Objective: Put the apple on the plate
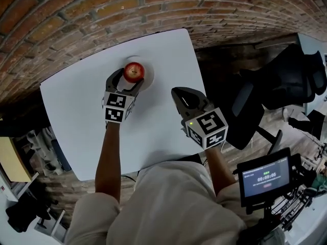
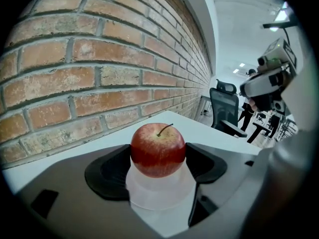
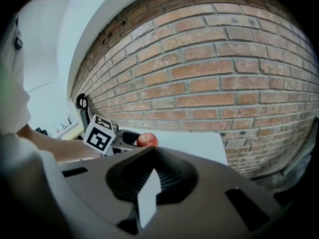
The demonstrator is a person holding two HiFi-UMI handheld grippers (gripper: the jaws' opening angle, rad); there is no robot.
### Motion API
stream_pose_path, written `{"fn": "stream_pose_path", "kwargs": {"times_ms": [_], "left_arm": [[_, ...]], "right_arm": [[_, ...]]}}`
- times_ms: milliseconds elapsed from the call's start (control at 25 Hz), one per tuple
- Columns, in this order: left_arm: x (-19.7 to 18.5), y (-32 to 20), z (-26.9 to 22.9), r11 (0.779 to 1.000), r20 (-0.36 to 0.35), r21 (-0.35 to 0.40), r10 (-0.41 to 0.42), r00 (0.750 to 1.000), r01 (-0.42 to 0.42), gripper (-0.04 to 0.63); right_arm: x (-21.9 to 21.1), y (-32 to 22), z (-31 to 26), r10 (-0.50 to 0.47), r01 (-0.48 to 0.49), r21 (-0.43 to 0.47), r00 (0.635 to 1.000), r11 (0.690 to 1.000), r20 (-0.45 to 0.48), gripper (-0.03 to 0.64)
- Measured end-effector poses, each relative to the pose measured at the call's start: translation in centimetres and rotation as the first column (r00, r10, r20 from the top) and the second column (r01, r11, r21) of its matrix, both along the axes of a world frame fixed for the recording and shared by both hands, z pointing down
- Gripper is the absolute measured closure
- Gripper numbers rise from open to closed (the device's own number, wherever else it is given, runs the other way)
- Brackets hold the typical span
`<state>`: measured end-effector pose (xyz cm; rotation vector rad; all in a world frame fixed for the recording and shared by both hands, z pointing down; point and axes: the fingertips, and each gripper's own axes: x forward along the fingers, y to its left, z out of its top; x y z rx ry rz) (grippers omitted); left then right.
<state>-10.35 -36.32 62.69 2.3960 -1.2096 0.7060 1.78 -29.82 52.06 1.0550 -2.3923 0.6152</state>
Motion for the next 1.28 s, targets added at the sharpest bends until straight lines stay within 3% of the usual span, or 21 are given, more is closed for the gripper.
{"fn": "stream_pose_path", "kwargs": {"times_ms": [560, 800, 1280], "left_arm": [[-0.4, -0.4, 1.4, 1.000, 0.022, 0.009, -0.012, 1.000, 0.012, 0.242], [-0.5, 0.0, 1.0, 0.999, -0.016, 0.041, -0.028, 0.999, 0.028, 0.242], [-0.4, -0.1, 1.8, 0.999, -0.023, 0.013, -0.035, 0.999, 0.035, 0.241]], "right_arm": [[-0.5, 0.5, 1.5, -0.024, 0.023, -0.038, 1.000, 0.999, -0.014, 0.614], [-0.4, 1.3, 1.5, -0.025, 0.024, -0.039, 1.000, 0.999, -0.019, 0.614], [-0.5, 1.1, 1.6, -0.030, 0.030, -0.040, 0.999, 0.999, -0.022, 0.615]]}}
